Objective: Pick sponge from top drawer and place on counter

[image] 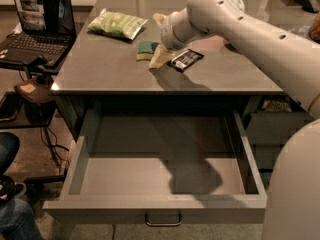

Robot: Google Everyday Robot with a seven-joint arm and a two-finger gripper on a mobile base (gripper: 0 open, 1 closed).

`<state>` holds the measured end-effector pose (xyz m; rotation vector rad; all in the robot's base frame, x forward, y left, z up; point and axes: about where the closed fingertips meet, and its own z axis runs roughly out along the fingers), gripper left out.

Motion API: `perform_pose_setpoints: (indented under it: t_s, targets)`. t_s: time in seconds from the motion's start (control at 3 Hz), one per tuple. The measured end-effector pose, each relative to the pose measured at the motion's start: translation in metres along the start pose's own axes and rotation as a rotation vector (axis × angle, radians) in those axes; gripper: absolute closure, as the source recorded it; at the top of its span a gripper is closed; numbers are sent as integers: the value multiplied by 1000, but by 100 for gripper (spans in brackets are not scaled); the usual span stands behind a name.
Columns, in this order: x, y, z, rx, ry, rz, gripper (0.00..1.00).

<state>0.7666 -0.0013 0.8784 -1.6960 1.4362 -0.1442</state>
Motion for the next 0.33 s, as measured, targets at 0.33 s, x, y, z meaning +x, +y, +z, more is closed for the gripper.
perform_pose_setpoints:
  t_s: [0.33]
  targets:
    - [0,0,0,0,0,0,0]
